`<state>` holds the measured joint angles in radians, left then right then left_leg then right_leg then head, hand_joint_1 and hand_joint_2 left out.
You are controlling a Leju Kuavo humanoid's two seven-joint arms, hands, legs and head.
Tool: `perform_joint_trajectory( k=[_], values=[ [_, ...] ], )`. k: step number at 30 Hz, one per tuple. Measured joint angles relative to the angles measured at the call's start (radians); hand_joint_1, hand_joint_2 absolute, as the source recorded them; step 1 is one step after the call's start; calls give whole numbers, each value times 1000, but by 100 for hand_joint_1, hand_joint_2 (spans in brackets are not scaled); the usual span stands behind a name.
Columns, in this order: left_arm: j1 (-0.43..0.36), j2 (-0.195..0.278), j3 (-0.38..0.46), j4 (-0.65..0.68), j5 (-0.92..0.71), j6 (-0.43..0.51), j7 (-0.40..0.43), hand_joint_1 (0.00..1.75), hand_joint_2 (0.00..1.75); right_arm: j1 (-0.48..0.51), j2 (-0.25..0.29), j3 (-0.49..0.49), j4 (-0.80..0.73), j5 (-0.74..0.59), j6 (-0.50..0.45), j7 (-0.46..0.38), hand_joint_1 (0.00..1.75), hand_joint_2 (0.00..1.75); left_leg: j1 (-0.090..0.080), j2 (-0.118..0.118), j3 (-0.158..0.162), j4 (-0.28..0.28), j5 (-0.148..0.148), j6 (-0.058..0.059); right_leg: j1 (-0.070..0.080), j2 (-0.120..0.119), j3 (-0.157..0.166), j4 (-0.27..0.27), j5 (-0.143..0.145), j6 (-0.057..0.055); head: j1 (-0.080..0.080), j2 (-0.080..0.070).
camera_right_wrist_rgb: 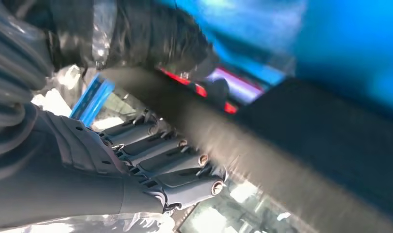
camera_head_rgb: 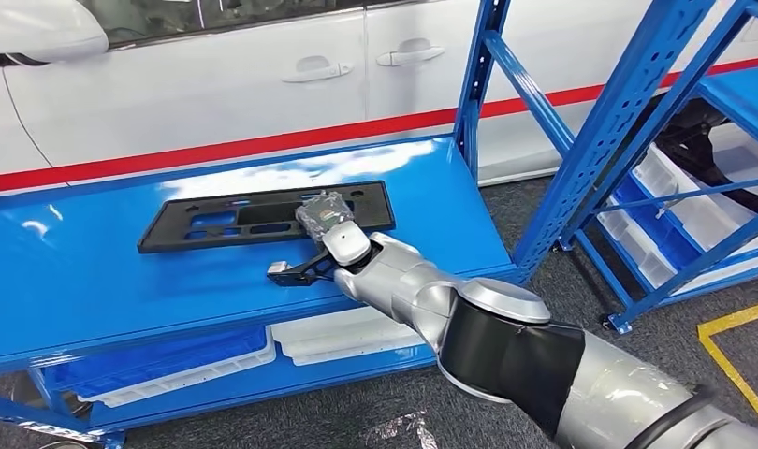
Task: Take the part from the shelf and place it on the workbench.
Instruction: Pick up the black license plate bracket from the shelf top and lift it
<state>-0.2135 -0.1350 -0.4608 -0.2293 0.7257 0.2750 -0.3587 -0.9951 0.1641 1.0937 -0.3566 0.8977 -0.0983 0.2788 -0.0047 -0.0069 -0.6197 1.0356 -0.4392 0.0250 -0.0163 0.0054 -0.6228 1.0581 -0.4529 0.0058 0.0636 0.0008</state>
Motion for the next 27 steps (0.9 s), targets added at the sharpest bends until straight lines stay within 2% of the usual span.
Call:
perform_joint_trajectory(
  k=[3, 4, 6, 8, 9, 10, 11, 13, 14, 15, 18, 20, 21, 23, 24, 25, 26, 27],
  values=[
    [-1, 0, -6, 0, -8, 13, -10, 0, 0, -1, 0, 0, 0, 1, -25, -5, 175, 175, 1, 0, -1, 2, -3, -13, 0, 0, 4, -6, 3, -15, 0, 0],
    [-1, 0, -8, 0, -9, 14, -12, 0, 0, -1, 0, 0, 0, 3, -36, -6, 175, 175, 2, 0, -6, 14, -13, -19, -2, -1, 6, -9, 5, -19, -1, 0],
    [-1, 0, -16, 0, -11, 13, -12, 0, 0, 0, -2, 0, 1, 7, -59, -5, 175, 175, 7, 2, -42, 95, -62, -32, -6, -3, 8, -13, 8, -25, -4, 0],
    [0, 0, -24, 0, -12, 11, -11, 0, 0, 5, -6, 0, 3, 13, -79, -3, 175, 175, 11, 2, -97, 216, -113, -41, -6, -4, 6, -13, 9, -27, -5, 0],
    [2, 0, -27, 0, -11, 11, -10, 0, 0, 9, -7, 0, 4, 18, -91, -2, 175, 175, 13, 2, -115, 253, -120, -43, -5, -4, 5, -13, 9, -27, -5, 0],
    [2, 0, -30, 0, -10, 10, -12, 0, 0, 12, -9, 0, 5, 22, -105, -2, 175, 175, 14, 2, -116, 253, -108, -43, -6, -2, 5, -13, 9, -27, -5, 0],
    [3, 0, -33, 0, -9, 10, -17, 0, 0, 15, -10, 0, 5, 26, -121, -1, 175, 175, 15, 2, -100, 218, -80, -42, -6, -1, 6, -13, 8, -27, -5, 0],
    [2, 1, -42, 0, -6, 5, -36, 0, 0, 18, -13, -1, 5, 32, -158, -3, 175, 175, 14, 2, -39, 88, -17, -35, -5, 2, 7, -14, 8, -25, -5, 0],
    [1, 1, -46, 0, -4, 1, -48, 0, 0, 18, -15, -2, 5, 35, -178, -5, 175, 175, 12, 1, -15, 34, -1, -31, -4, 3, 6, -14, 8, -21, -4, 0],
    [0, 1, -49, 0, -3, -3, -58, 0, 0, 20, -18, -4, 5, 37, -199, -8, 175, 175, 9, 1, -1, 3, 4, -27, -3, 3, 3, -15, 9, -16, -4, 0],
    [1, 1, -60, -1, -5, 0, -80, 0, 0, 28, -26, -14, 5, 38, -262, -21, 175, 175, 7, 1, 2, -14, 4, -12, -3, 4, -2, -22, 12, 0, -3, 0],
    [-1, 1, -70, -1, -14, 17, -94, 0, 0, 32, -33, -25, 4, 35, -306, -33, 175, 175, 11, 3, 9, -27, 10, 2, -3, 4, -18, 9, -10, 9, -2, 0],
    [-2, 1, -75, -2, -20, 31, -101, 0, 0, 33, -37, -31, 2, 31, -334, -41, 175, 175, 12, 4, 11, -31, 12, 8, -3, 3, -40, 53, -34, 11, -2, 0],
    [-3, 1, -86, -2, -29, 64, -117, 0, 0, 39, -46, -45, -9, 21, -412, -66, 175, 175, 10, 4, 11, -30, 11, 14, -3, 2, -104, 182, -84, 14, 0, 0],
    [-2, 2, -91, -3, -28, 80, -126, 0, 44, 46, -51, -55, -20, 19, -456, -82, 175, 175, 10, 4, 11, -29, 10, 16, -3, 1, -130, 230, -94, 16, 0, 0],
    [0, 2, -95, -3, -23, 91, -135, 0, 87, 55, -58, -66, -39, 23, -497, -98, 175, 175, 9, 3, 12, -26, 7, 17, -3, 1, -142, 246, -87, 17, 0, 0],
    [3, 2, -97, -3, -15, 99, -143, 0, 131, 63, -65, -79, -64, 33, -532, -112, 175, 175, 10, 2, 12, -22, 4, 16, -4, 1, -135, 225, -63, 17, 0, 0],
    [6, 3, -98, -4, -7, 104, -149, 0, 175, 71, -72, -92, -93, 47, -555, -122, 175, 175, 10, 1, 12, -15, -1, 14, -5, 0, -112, 170, -28, 16, 0, 0]
  ],
)
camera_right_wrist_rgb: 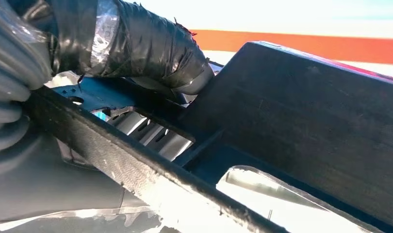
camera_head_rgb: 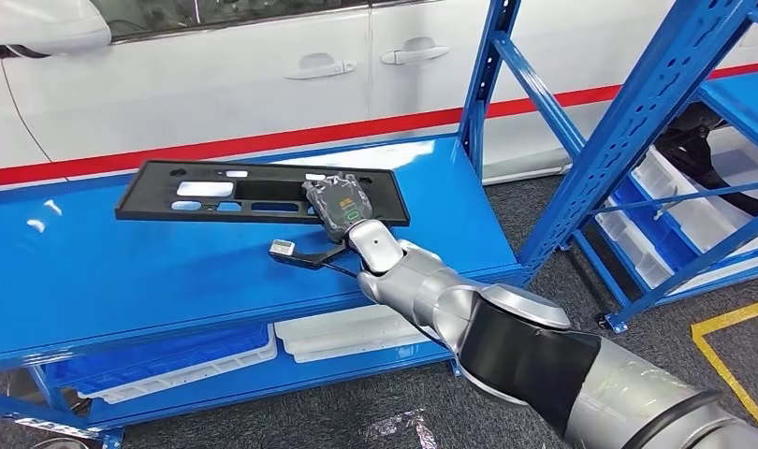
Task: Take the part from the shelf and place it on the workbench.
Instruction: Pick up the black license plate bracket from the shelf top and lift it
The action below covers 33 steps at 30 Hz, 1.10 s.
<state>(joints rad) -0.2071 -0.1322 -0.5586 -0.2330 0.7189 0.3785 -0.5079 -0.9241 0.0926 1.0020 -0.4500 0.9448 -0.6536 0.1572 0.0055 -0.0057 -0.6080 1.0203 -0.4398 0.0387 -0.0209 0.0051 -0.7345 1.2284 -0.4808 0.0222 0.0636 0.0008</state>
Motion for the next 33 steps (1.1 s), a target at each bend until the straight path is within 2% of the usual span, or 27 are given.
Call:
perform_joint_trajectory(
  k=[2, 3, 6, 8, 9, 11, 12, 13, 14, 15, 17, 18, 19, 22, 23, 24, 27, 28, 29, 30, 32, 33],
  values=[
    [5, 2, 0, 0, 13, 8, -6, 0, 175, 14, -10, -28, -63, 36, -22, -13, 175, 175, -3, 0, -4, 17, -12, -9, 0, 0, 53, -114, 43, -5, -1, 0],
    [6, 3, -1, -1, 20, 12, -8, 0, 175, 26, -14, -44, -102, 61, -26, -24, 175, 175, -4, 0, -7, 23, -16, -15, 2, 0, 70, -147, 49, -9, -1, 0],
    [19, 9, -1, -1, 60, 21, -19, 0, 175, 106, -28, -110, -270, 129, -33, -79, 175, 175, -5, -1, -9, 25, -21, -25, 6, 0, 78, -162, 46, -25, -2, 0],
    [34, 13, -1, -1, 90, 16, -27, 0, 175, 167, -37, -146, -405, 137, -35, -99, 175, 175, -3, 0, -20, 53, -46, -34, 2, 1, 80, -165, 47, -36, -4, 0],
    [41, 15, -1, -1, 100, 13, -29, 0, 175, 191, -42, -157, -474, 134, -36, -100, 175, 175, -2, 1, -37, 94, -72, -40, 0, 1, 81, -167, 47, -40, -5, 0],
    [49, 17, -1, -1, 111, 15, -31, 0, 175, 229, -56, -174, -595, 115, -38, -100, 175, 175, 0, 1, -92, 214, -130, -47, 1, -1, 81, -167, 45, -45, -7, 0],
    [53, 17, -1, -1, 117, 21, -31, 0, 175, 247, -65, -184, -648, 90, -39, -108, 175, 175, 1, 1, -117, 267, -147, -49, 2, -2, 82, -166, 45, -46, -7, 0],
    [59, 18, -1, -1, 122, 27, -30, 0, 175, 266, -75, -194, -699, 51, -40, -122, 175, 175, 1, 1, -129, 291, -147, -49, 4, -3, 83, -166, 44, -47, -7, 0],
    [65, 18, -1, -1, 128, 32, -29, 0, 175, 285, -85, -204, -751, 4, -40, -138, 175, 175, 1, 1, -124, 279, -130, -46, 4, -3, 84, -166, 44, -48, -7, 0],
    [70, 20, -1, -1, 134, 33, -28, 0, 175, 303, -96, -211, -803, -42, -40, -154, 175, 175, 0, 1, -99, 231, -99, -41, 5, -2, 86, -166, 45, -48, -7, 0],
    [77, 24, -1, -1, 140, 19, -31, 0, 175, 334, -122, -221, -913, -100, -40, -178, 175, 175, -6, -1, -29, 97, -43, -26, 6, 2, 87, -166, 46, -47, -7, 0],
    [77, 26, -1, -1, 142, 9, -32, 0, 175, 347, -136, -226, -965, -113, -41, -191, 175, 175, -9, -1, -4, 49, -30, -20, 6, 4, 87, -167, 48, -44, -7, 0],
    [77, 28, -1, -1, 143, -1, -31, 0, 175, 361, -150, -230, -1016, -127, -41, -208, 175, 175, -13, -2, 9, 24, -26, -16, 6, 5, 86, -168, 50, -40, -7, 0],
    [77, 32, -1, -1, 145, -13, -17, 0, 175, 401, -184, -233, -1146, -205, -41, -271, 175, 175, -12, 1, 15, 3, -13, -8, 5, 5, 87, -176, 55, -22, -6, 0],
    [76, 33, -1, -1, 145, -16, -12, 0, 175, 410, -193, -233, -1182, -227, -41, -286, 175, 175, -8, 2, 17, -9, -4, -3, 7, 4, 85, -168, 41, -16, -6, 0],
    [75, 33, -1, -1, 145, -18, -9, 0, 175, 417, -202, -233, -1214, -241, -41, -296, 175, 175, -5, 5, 16, -20, 6, 2, 8, 4, 76, -141, 14, -12, -5, 0],
    [72, 34, -1, -1, 145, -23, -5, 0, 175, 431, -225, -233, -1283, -255, -41, -304, 175, 175, -5, 7, -2, -23, 23, 10, 8, 3, 28, 23, -103, -2, -3, 0],
    [72, 34, -1, -1, 145, -23, -5, 0, 175, 438, -232, -233, -1301, -256, -40, -304, 175, 175, -5, 8, -12, -18, 28, 10, 6, 2, 24, 60, -120, 2, -3, 0],
    [72, 34, -1, -1, 145, -23, -4, 0, 175, 443, -238, -233, -1318, -258, -40, -304, 175, 175, -4, 8, -23, -13, 32, 9, 4, 2, 37, 63, -118, 5, -3, 0],
    [72, 34, -1, -1, 145, -23, -4, 0, 175, 446, -243, -233, -1333, -258, -40, -304, 175, 175, -4, 8, -34, -6, 36, 6, 0, 1, 69, 29, -101, 9, -3, 0],
    [71, 35, -1, -1, 145, -23, -4, 0, 175, 448, -250, -233, -1359, -259, -40, -304, 175, 175, -2, 7, -58, 12, 44, -3, -6, 0, 155, -90, -69, 13, -3, 0],
    [71, 36, -1, -1, 145, -23, -4, 0, 175, 449, -252, -233, -1371, -259, -40, -304, 175, 175, -3, 5, -66, 20, 47, -8, -5, 3, 181, -131, -57, 10, -3, 0]
  ],
)
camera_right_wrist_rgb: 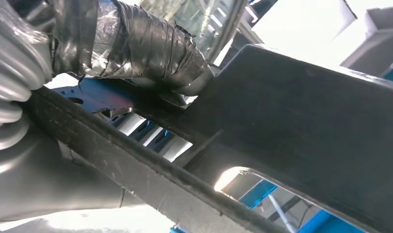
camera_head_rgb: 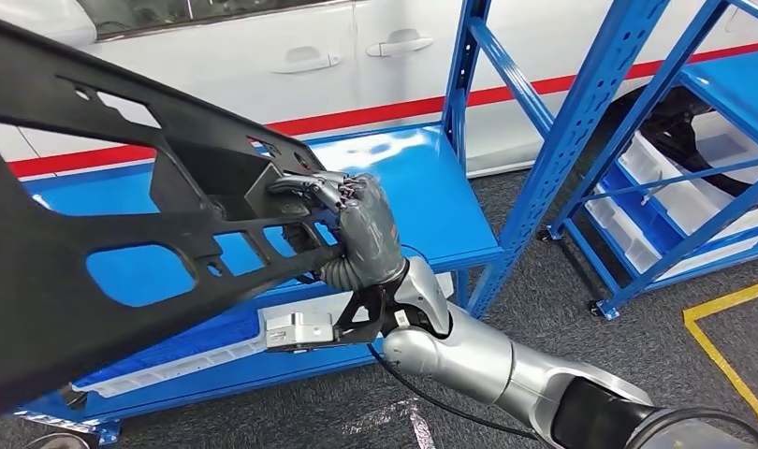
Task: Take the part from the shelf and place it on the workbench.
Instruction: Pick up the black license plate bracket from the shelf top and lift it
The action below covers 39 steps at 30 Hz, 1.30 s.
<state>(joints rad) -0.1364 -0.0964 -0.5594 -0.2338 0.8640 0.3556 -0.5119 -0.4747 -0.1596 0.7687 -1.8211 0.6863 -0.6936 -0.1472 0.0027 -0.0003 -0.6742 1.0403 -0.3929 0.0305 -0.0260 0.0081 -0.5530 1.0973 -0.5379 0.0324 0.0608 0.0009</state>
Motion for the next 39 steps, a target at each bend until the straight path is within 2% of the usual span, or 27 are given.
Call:
perform_joint_trajectory(
  k=[1, 4, 5, 6, 7, 9, 10, 11, 12, 14, 16, 18, 20, 21, 22, 24, 25, 26, 27, 29, 30, 32, 33, 35, 36, 37, 39],
  values=[
    [-1, 1, 0, 0, 0, 0, 0, 0, 175, 1, -3, 0, -10, 0, 0, 0, 175, 175, -1, -2, -6, 7, 4, -6, 1, 3, 11, -22, 3, -5, 0, 0],
    [0, 3, 0, 0, 0, 0, 0, 0, 175, 4, -9, 0, -33, -1, 0, 0, 175, 175, -1, -7, -16, 9, 20, -24, 4, 4, -8, -24, 22, -33, 0, 0],
    [1, 4, 0, 0, 0, 0, 0, 0, 175, 5, -9, 0, -38, -1, 0, 0, 175, 175, 1, -6, -23, 16, 8, -29, 4, 2, -16, -25, 32, -43, 0, 0],
    [2, 4, 0, 0, 0, 0, 0, 0, 175, 5, -10, 0, -44, -1, 1, 0, 175, 175, 3, -6, -33, 39, -23, -34, 3, 1, -27, -27, 42, -51, -1, 0],
    [2, 4, 0, 0, 0, 0, 0, 0, 175, 5, -11, 0, -49, -2, 1, -1, 175, 175, 4, -5, -46, 79, -71, -38, 2, -1, -39, -28, 53, -56, -1, 0],
    [1, 4, 0, 0, 2, 0, 0, 0, 175, 7, -13, 0, -58, -16, 1, -11, 175, 175, 6, -4, -70, 197, -172, -43, 5, -2, -68, -28, 74, -62, -2, 0],
    [0, 4, 0, 0, 4, 0, 0, 0, 175, 8, -13, 0, -61, -30, 1, -19, 175, 175, 6, -5, -72, 246, -196, -43, 8, -2, -83, -27, 86, -63, -2, 0],
    [0, 4, 0, 0, 8, 0, 0, 0, 175, 11, -14, 0, -65, -49, 1, -29, 175, 175, 5, -5, -60, 271, -197, -40, 11, -3, -98, -27, 97, -64, -2, 0],
    [0, 4, 0, 0, 13, 0, 0, 0, 175, 13, -14, 0, -69, -69, 1, -40, 175, 175, 3, -5, -34, 266, -178, -35, 14, -4, -112, -27, 107, -64, -2, 0],
    [-3, 6, 0, 0, 22, -3, 0, 0, 175, 17, -15, 0, -77, -119, 2, -61, 175, 175, -6, -5, 58, 173, -135, -17, 17, -5, -131, -27, 125, -64, -2, 0],
    [-10, 9, 0, 0, 31, -8, 0, 0, 175, 20, -15, 0, -85, -178, 3, -88, 175, 175, -18, -4, 153, 40, -143, 2, 16, -8, -139, -30, 142, -59, -1, 0],
    [-15, 12, 0, -1, 39, -16, 0, 0, 175, 24, -15, 0, -89, -238, 7, -117, 175, 175, -26, -4, 186, -27, -154, 14, 10, -11, -139, -42, 162, -47, -1, 0],
    [-14, 12, 0, -1, 47, -23, -1, 0, 175, 31, -15, 0, -90, -288, 15, -138, 175, 175, -26, -2, 183, -49, -126, 23, 6, -12, -138, -54, 173, -36, -2, 0],
    [-14, 12, 0, -1, 50, -25, -2, 0, 175, 33, -16, 0, -90, -307, 19, -145, 175, 175, -24, 0, 180, -59, -110, 27, 7, -11, -143, -46, 155, -32, -1, 0],
    [-13, 12, 0, -1, 55, -26, -4, 0, 175, 35, -16, 0, -90, -325, 23, -152, 175, 175, -21, 3, 173, -68, -93, 30, 7, -10, -152, -19, 117, -28, -1, 0],
    [-14, 13, 0, -2, 65, -29, -10, 0, 175, 40, -16, 0, -90, -365, 31, -167, 175, 175, -18, 6, 146, -70, -68, 33, 4, -9, -177, 88, 14, -19, 0, 0],
    [-14, 13, 0, -2, 69, -29, -12, 0, 175, 46, -16, 0, -90, -387, 35, -176, 175, 175, -17, 6, 130, -68, -57, 31, 2, -9, -186, 147, -16, -13, 0, 0],
    [-13, 13, 0, -2, 73, -29, -16, 0, 175, 54, -16, -1, -90, -409, 38, -188, 175, 175, -15, 7, 112, -63, -47, 28, -1, -9, -184, 189, -19, -7, 0, 0],
    [-12, 13, 0, -2, 77, -27, -20, 0, 175, 62, -16, -2, -91, -429, 40, -199, 175, 175, -12, 7, 94, -56, -38, 23, -4, -9, -170, 202, 1, -1, 0, 0],
    [-11, 13, 0, -2, 81, -20, -28, 0, 175, 75, -16, -7, -95, -457, 41, -216, 175, 175, -4, 8, 54, -30, -27, 11, -14, -10, -98, 137, 46, 13, 0, 0],
    [-11, 14, 0, -2, 83, -18, -31, 0, 175, 78, -16, -10, -99, -464, 40, -221, 175, 175, -2, 8, 34, -14, -24, 4, -14, -9, -54, 76, 42, 17, 1, 0],
    [-12, 16, 0, -2, 85, -19, -33, 0, 175, 86, -16, -16, -107, -474, 39, -231, 175, 175, -3, 5, 8, 12, -17, -8, -12, -5, -6, -3, 14, 7, 0, 0],
    [-11, 17, 0, -2, 84, -21, -31, 0, 175, 91, -15, -19, -110, -480, 39, -238, 175, 175, -3, 4, 1, 16, -11, -13, -7, -4, -4, -15, 9, -5, 0, 0],
    [-7, 20, 0, -2, 78, -27, -17, 0, 175, 102, -14, -22, -112, -501, 39, -259, 175, 175, 1, 1, -9, 21, -6, -21, -7, -5, -20, -14, 22, -29, -2, 0],
    [-5, 21, 0, -2, 73, -29, -8, 0, 175, 106, -12, -22, -112, -513, 41, -271, 175, 175, 4, 1, -17, 32, -24, -25, -7, -7, -30, -14, 32, -39, -2, 0],
    [-3, 22, -1, -2, 70, -31, -2, 0, 175, 110, -9, -22, -113, -525, 44, -283, 175, 175, 6, 1, -30, 62, -61, -30, -7, -8, -41, -16, 43, -47, -2, 0],
    [-4, 22, -2, -2, 66, -31, 3, 0, 175, 117, -2, -22, -114, -546, 53, -300, 175, 175, 7, 1, -57, 170, -167, -36, -5, -8, -67, -17, 67, -55, -3, 0]
  ],
)
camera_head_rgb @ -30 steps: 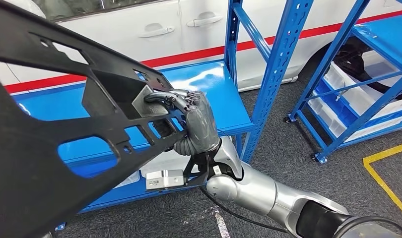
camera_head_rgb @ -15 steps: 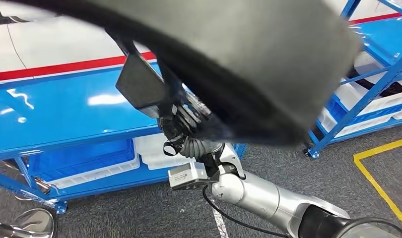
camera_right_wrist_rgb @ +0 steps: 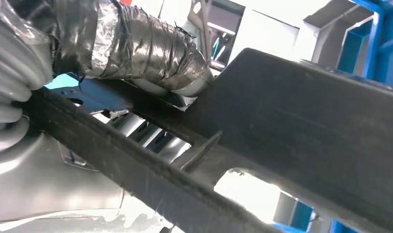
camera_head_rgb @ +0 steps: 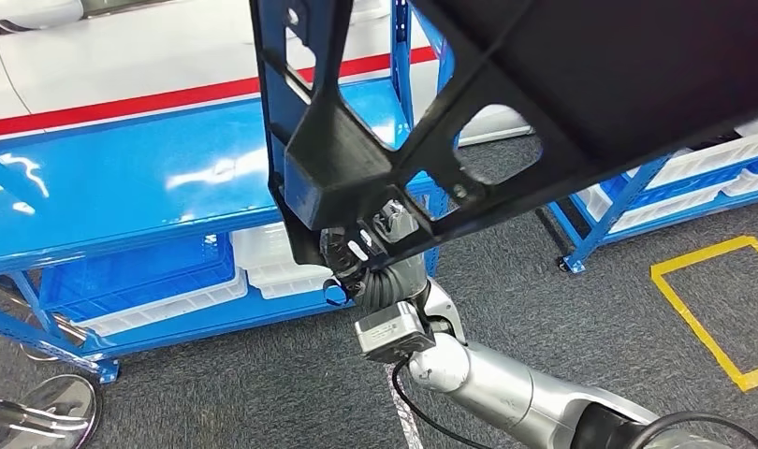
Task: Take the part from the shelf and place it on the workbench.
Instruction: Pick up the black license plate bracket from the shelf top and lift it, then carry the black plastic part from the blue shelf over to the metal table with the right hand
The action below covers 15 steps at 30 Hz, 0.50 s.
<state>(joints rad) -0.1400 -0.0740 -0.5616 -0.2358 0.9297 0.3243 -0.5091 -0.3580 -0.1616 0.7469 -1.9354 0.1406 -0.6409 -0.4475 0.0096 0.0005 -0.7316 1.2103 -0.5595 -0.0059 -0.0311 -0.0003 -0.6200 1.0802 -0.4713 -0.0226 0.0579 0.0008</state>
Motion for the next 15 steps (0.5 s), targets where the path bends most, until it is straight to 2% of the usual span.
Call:
perform_joint_trajectory(
  k=[1, 2, 3, 4, 5, 6, 7, 8, 9, 10, 11, 12, 13, 15],
  values=[
    [-1, 0, -1, 0, -1, 0, 0, 0, 175, 3, 3, 0, -1, -7, 3, -4, 175, 175, 0, 0, -8, 60, -38, -1, 2, 0, -15, 0, 12, -2, 0, 0],
    [-2, 0, -2, 0, -2, 0, -1, 0, 175, 5, 5, 0, -1, -12, 5, -6, 175, 175, 0, 0, -6, 103, -52, 1, 5, -1, -30, 0, 23, -3, 0, 0],
    [-2, 0, -3, 0, -2, 1, -1, 0, 175, 8, 6, 0, -1, -14, 6, -6, 175, 175, -1, 0, 10, 119, -43, 5, 8, -1, -45, 1, 34, -4, 0, 0],
    [-2, 0, -4, 0, -2, 1, -2, 0, 175, 11, 6, 0, -1, -15, 8, -6, 175, 175, -3, -1, 41, 104, -17, 12, 11, -1, -58, 1, 44, -4, 0, 0],
    [-3, 0, -5, 0, -2, 2, -2, 0, 175, 13, 7, 0, -1, -17, 11, -6, 175, 175, -8, -1, 89, 58, 11, 22, 14, -1, -68, 1, 54, -4, 0, 0],
    [-4, 0, -6, 0, -2, 2, -2, 0, 175, 14, 8, 0, -1, -21, 16, -6, 175, 175, -14, -1, 146, -13, 21, 34, 15, -1, -76, 0, 64, -3, 0, 0],
    [-6, 1, -6, 0, -1, 4, -2, 0, 175, 14, 10, 0, -1, -27, 22, -7, 175, 175, -20, 1, 200, -90, 17, 44, 16, -4, -80, -2, 73, -1, 1, 0],
    [-9, 2, -7, 0, -1, 8, -1, 0, 175, 14, 12, 0, -1, -37, 29, -9, 175, 175, -25, 1, 238, -151, 6, 52, 14, -7, -81, -6, 82, 4, 1, 0],
    [-12, 2, -9, 0, -1, 14, -1, 0, 175, 14, 14, 0, -1, -50, 38, -13, 175, 175, -29, 1, 257, -191, -7, 57, 11, -11, -80, -13, 91, 10, 1, 0],
    [-13, 2, -11, 0, 1, 23, 0, 0, 175, 14, 16, 0, 0, -66, 47, -19, 175, 175, -31, -1, 261, -210, -4, 60, 7, -16, -77, -22, 101, 17, 1, 0],
    [-13, -1, -14, 0, 6, 33, 1, 0, 175, 14, 17, 0, 0, -86, 58, -26, 175, 175, -30, -5, 260, -222, 11, 62, 6, -18, -76, -30, 110, 25, 1, 0],
    [-12, -3, -16, 0, 17, 42, 4, 0, 175, 13, 18, 0, 2, -105, 70, -34, 175, 175, -28, -9, 260, -237, 29, 63, 7, -17, -78, -31, 109, 31, 1, 0],
    [-10, -6, -17, 0, 31, 50, 8, 0, 175, 12, 18, -1, 4, -120, 81, -41, 175, 175, -25, -13, 257, -251, 49, 65, 9, -14, -86, -14, 91, 35, 2, 0],
    [-6, -8, -17, 0, 54, 57, 14, 0, 175, 10, 19, -1, 9, -138, 96, -51, 175, 175, -22, -18, 241, -261, 79, 64, 11, -5, -120, 81, 11, 39, 2, 0]
  ],
)
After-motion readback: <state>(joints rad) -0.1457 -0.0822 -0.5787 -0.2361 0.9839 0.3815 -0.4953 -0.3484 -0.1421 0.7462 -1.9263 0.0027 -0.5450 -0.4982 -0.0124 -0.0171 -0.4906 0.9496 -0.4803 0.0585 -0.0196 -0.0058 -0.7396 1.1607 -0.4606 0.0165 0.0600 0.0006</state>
